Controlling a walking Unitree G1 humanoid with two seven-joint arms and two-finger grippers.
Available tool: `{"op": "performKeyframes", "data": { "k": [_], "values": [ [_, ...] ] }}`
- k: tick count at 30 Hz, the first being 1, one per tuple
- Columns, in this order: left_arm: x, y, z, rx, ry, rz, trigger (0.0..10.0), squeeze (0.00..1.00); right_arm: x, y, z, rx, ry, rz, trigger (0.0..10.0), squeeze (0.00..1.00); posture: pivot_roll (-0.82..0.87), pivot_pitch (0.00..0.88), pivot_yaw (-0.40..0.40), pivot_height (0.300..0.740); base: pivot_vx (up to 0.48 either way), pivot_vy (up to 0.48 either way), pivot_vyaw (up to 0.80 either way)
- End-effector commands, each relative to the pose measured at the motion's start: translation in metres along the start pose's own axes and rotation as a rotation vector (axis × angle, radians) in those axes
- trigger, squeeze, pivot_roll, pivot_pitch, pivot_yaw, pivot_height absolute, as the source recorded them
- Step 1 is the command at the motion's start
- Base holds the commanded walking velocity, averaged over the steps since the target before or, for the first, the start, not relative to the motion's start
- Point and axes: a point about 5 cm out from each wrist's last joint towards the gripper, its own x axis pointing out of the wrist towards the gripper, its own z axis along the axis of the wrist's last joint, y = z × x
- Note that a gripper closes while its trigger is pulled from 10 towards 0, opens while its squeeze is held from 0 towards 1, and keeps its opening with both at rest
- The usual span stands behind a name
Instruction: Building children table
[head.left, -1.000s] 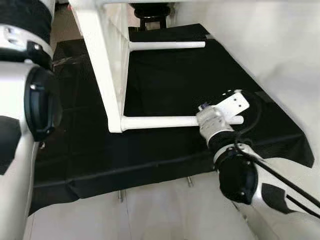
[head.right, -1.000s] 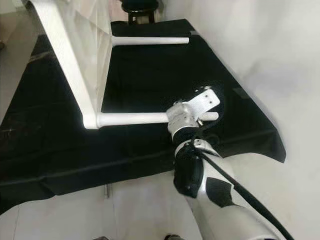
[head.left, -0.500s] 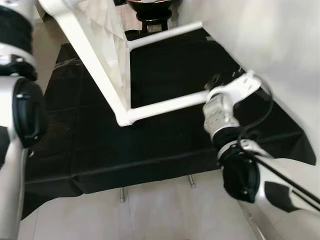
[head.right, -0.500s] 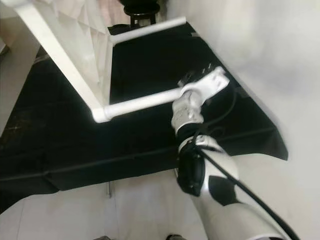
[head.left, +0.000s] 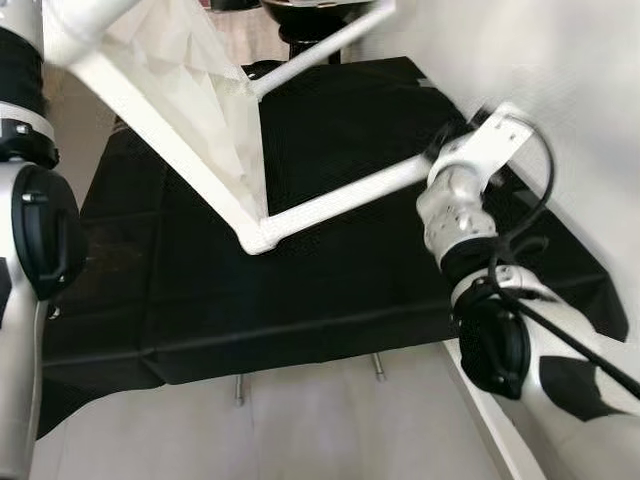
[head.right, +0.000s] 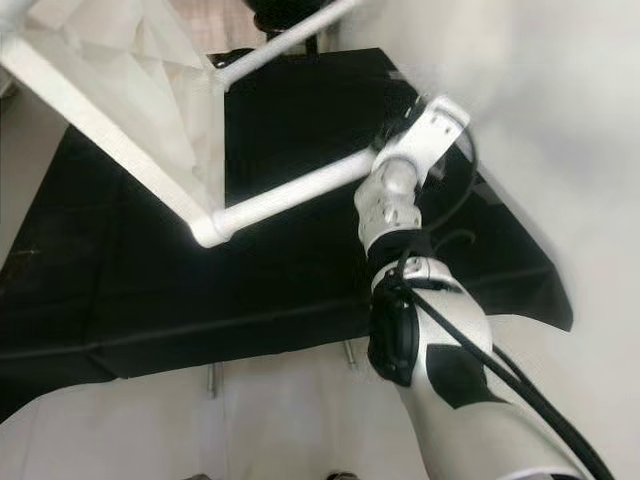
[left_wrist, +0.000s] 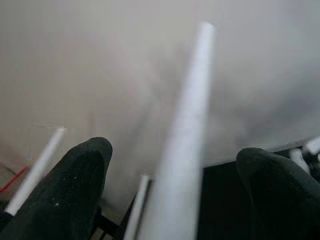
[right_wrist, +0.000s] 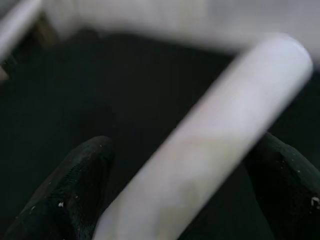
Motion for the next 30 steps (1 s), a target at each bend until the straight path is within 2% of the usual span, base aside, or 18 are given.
{"op": "performKeyframes", "data": {
  "k": [1, 6, 10, 15, 19, 23, 25, 27, 28, 29, 30],
  "values": [
    [-0.001, -0.002, 0.001, -0.001, -0.003, -0.006, 10.0, 0.00, -0.002, -0.010, -0.033, -0.085, 0.118, -0.036, 10.0, 1.00, 0.05, 0.081, -0.031, 0.740, 0.000, 0.000, 0.00],
    [-0.001, -0.003, 0.001, 0.000, -0.007, -0.009, 10.0, 0.00, -0.002, -0.021, -0.045, -0.127, 0.155, -0.080, 10.0, 1.00, 0.06, 0.083, -0.035, 0.740, 0.000, 0.000, 0.00],
    [-0.003, -0.004, 0.002, 0.000, -0.009, -0.010, 10.0, 0.00, 0.000, -0.026, -0.041, -0.122, 0.142, -0.118, 10.0, 1.00, 0.06, 0.085, -0.037, 0.740, 0.000, 0.000, 0.00],
    [-0.007, -0.004, 0.003, -0.001, -0.007, -0.005, 10.0, 0.00, 0.002, -0.026, -0.031, -0.128, 0.111, -0.147, 10.0, 1.00, 0.06, 0.081, -0.040, 0.740, 0.000, 0.000, 0.00],
    [-0.008, -0.004, 0.004, 0.003, -0.008, -0.002, 10.0, 0.00, 0.002, -0.027, -0.032, -0.135, 0.119, -0.152, 10.0, 1.00, 0.06, 0.083, -0.040, 0.740, 0.000, 0.000, 0.00],
    [-0.016, -0.004, 0.008, 0.015, -0.011, -0.009, 10.0, 0.00, -0.001, -0.027, -0.043, -0.149, 0.169, -0.160, 10.0, 1.00, 0.06, 0.082, -0.038, 0.740, 0.000, 0.000, 0.00],
    [-0.028, 0.002, 0.026, 0.072, -0.057, 0.067, 10.0, 0.00, -0.004, -0.026, -0.051, -0.151, 0.206, -0.157, 10.0, 1.00, 0.06, 0.083, -0.035, 0.740, 0.000, 0.000, 0.00],
    [-0.028, 0.002, 0.026, 0.072, -0.057, 0.067, 10.0, 0.00, -0.004, -0.026, -0.051, -0.151, 0.206, -0.157, 10.0, 1.00, 0.06, 0.083, -0.035, 0.740, 0.000, 0.000, 0.00],
    [-0.037, 0.010, 0.038, 0.083, -0.108, 0.180, 10.0, 0.00, -0.004, -0.026, -0.053, -0.152, 0.212, -0.156, 10.0, 1.00, 0.06, 0.082, -0.039, 0.740, 0.000, 0.000, 0.00],
    [-0.037, 0.010, 0.038, 0.083, -0.108, 0.180, 10.0, 0.00, -0.004, -0.026, -0.053, -0.152, 0.212, -0.156, 10.0, 1.00, 0.06, 0.082, -0.039, 0.740, 0.000, 0.000, 0.00],
    [-0.052, 0.017, 0.042, 0.090, -0.148, 0.322, 10.0, 0.00, -0.005, -0.025, -0.055, -0.154, 0.216, -0.155, 10.0, 1.00, 0.05, 0.079, -0.038, 0.740, 0.000, 0.000, 0.00]
  ]
}}
